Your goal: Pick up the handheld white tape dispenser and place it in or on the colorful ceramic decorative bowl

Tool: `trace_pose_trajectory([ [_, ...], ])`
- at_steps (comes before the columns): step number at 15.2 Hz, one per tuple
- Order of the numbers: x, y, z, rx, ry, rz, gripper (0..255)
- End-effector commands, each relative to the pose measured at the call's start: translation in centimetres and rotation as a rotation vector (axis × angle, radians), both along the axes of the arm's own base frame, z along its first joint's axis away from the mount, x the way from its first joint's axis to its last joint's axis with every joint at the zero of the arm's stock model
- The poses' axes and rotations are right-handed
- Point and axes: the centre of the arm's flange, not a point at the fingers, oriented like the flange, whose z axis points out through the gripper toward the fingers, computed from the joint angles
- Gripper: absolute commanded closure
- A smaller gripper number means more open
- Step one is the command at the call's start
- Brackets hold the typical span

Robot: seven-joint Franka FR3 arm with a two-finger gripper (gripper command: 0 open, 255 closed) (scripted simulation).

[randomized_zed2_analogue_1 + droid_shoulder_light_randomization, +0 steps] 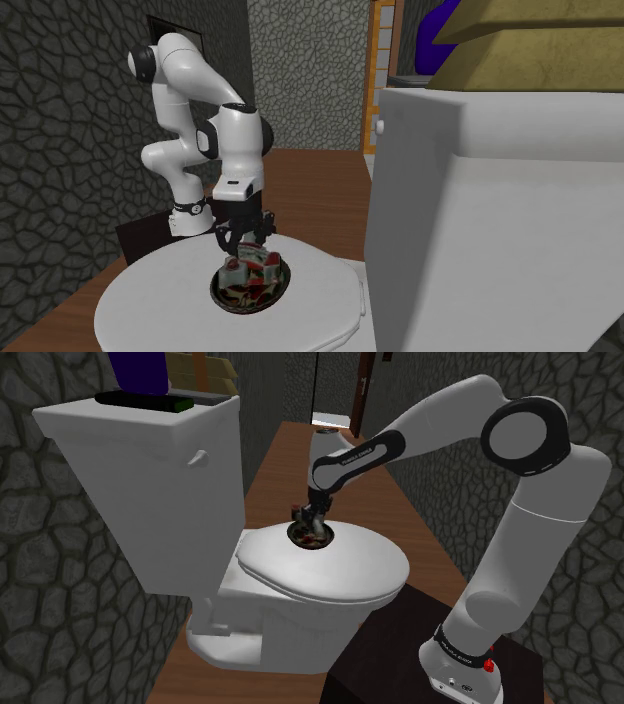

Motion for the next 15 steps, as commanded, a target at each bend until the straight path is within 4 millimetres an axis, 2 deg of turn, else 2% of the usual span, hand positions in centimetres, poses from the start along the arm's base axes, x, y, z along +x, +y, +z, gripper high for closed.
trace_pose_trajectory([
  [1,0.0,0.0,-1.0,0.000,-0.001,0.000,255],
  [6,0.0,0.0,-3.6,0.000,-0.001,0.000,255],
  [13,0.0,0.0,-3.6,0.000,-0.001,0.000,255],
  [14,0.0,0.0,-3.6,0.000,-0.001,0.000,0],
  [15,0.0,0.0,-3.6,0.000,-0.001,0.000,0],
])
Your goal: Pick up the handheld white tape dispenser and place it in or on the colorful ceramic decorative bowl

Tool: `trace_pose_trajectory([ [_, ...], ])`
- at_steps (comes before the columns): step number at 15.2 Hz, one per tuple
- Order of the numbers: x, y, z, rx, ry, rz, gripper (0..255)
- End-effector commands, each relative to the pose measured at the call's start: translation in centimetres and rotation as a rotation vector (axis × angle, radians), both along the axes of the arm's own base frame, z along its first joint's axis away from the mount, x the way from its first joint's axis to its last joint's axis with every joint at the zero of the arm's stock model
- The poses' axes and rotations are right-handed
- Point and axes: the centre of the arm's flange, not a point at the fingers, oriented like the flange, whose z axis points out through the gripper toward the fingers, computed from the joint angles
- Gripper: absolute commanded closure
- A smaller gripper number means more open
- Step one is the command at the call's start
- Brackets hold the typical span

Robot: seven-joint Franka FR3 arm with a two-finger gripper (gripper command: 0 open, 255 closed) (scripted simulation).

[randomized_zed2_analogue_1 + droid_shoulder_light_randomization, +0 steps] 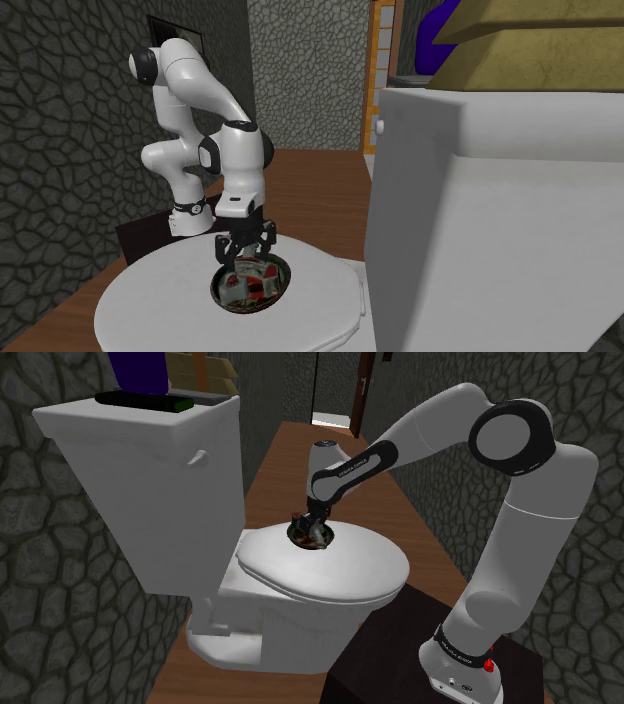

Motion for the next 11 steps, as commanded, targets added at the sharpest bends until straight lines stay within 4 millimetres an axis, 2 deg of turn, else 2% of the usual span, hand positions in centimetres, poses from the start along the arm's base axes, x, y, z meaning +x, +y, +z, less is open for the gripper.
trace_pose_trajectory([
  [1,0.0,0.0,0.0,0.000,0.000,0.000,0],
  [4,0.0,0.0,0.0,0.000,0.000,0.000,0],
  [8,-0.3,0.4,5.0,0.000,0.000,0.000,0],
  [11,-0.3,0.4,5.0,0.000,0.000,0.000,0],
])
